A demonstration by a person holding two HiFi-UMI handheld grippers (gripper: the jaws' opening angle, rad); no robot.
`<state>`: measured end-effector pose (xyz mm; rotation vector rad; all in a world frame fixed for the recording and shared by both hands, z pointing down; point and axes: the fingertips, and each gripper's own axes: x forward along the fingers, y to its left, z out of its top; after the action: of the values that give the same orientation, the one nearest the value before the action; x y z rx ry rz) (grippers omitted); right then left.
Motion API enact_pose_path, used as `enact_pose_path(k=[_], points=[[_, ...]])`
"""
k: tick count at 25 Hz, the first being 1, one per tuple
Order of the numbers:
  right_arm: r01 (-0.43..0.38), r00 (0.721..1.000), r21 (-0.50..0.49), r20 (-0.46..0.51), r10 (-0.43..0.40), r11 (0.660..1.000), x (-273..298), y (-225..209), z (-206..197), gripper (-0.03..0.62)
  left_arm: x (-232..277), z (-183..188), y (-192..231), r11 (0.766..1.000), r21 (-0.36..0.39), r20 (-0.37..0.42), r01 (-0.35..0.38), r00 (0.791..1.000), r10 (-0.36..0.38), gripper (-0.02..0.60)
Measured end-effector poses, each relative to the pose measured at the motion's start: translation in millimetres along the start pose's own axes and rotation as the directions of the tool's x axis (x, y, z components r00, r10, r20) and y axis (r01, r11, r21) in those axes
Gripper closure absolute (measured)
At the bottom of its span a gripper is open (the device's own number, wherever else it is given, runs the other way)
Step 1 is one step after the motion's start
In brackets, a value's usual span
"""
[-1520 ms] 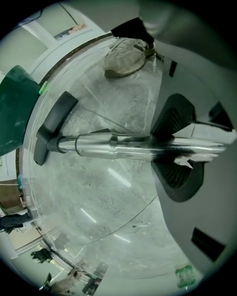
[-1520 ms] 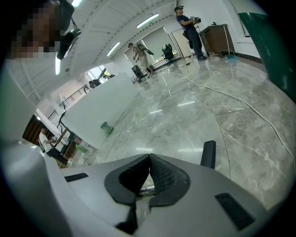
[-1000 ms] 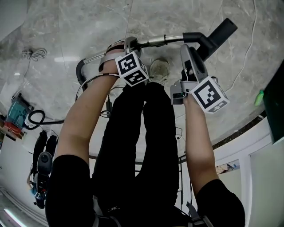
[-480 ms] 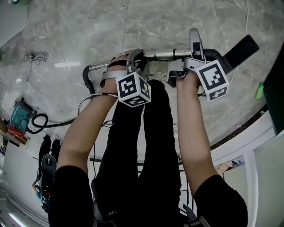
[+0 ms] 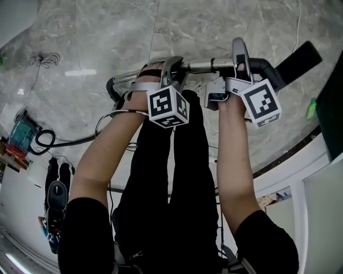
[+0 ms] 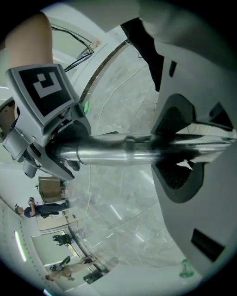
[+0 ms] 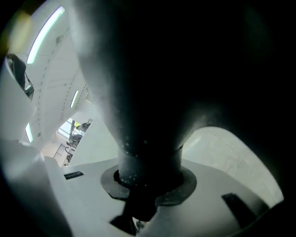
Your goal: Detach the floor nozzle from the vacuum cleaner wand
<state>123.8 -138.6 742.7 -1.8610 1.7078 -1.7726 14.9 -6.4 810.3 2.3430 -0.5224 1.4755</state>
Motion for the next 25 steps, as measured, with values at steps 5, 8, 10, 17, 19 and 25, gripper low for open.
enact_pose_path(k=[5, 8, 10, 17, 19, 25], points=[[-0.020, 1.000, 0.027, -0.004, 0.021, 0.999, -11, 20, -8, 0.493, 1, 3, 0, 0.999, -0.004, -0.017, 0.040, 0.999, -0.040, 0.426], [-0.054, 0.999, -0.044, -0.004, 0.054, 0.998, -20, 32, -10, 0.493, -8, 3, -10, 0.989, 0.064, 0.004, 0.134, 0.991, -0.134, 0.459], [-0.072, 0.997, -0.107, -0.006, 0.072, 0.992, -27, 39, -10, 0.492, -15, 4, -14, 0.983, 0.069, 0.035, 0.170, 0.984, -0.172, 0.460], [0.002, 0.989, 0.042, 0.145, -0.008, 0.999, -42, 27, 16, 0.487, -20, 3, -20, 0.986, 0.038, 0.045, 0.164, 0.985, -0.166, 0.460], [0.021, 0.988, 0.033, 0.154, -0.026, 0.999, -44, 23, 14, 0.487, -16, 3, -27, 0.982, 0.036, 0.047, 0.183, 0.982, -0.185, 0.460], [-0.055, 0.994, -0.084, 0.093, 0.063, 0.995, -41, 28, 11, 0.487, -20, 5, -39, 0.965, -0.009, 0.122, 0.262, 0.958, -0.259, 0.460]])
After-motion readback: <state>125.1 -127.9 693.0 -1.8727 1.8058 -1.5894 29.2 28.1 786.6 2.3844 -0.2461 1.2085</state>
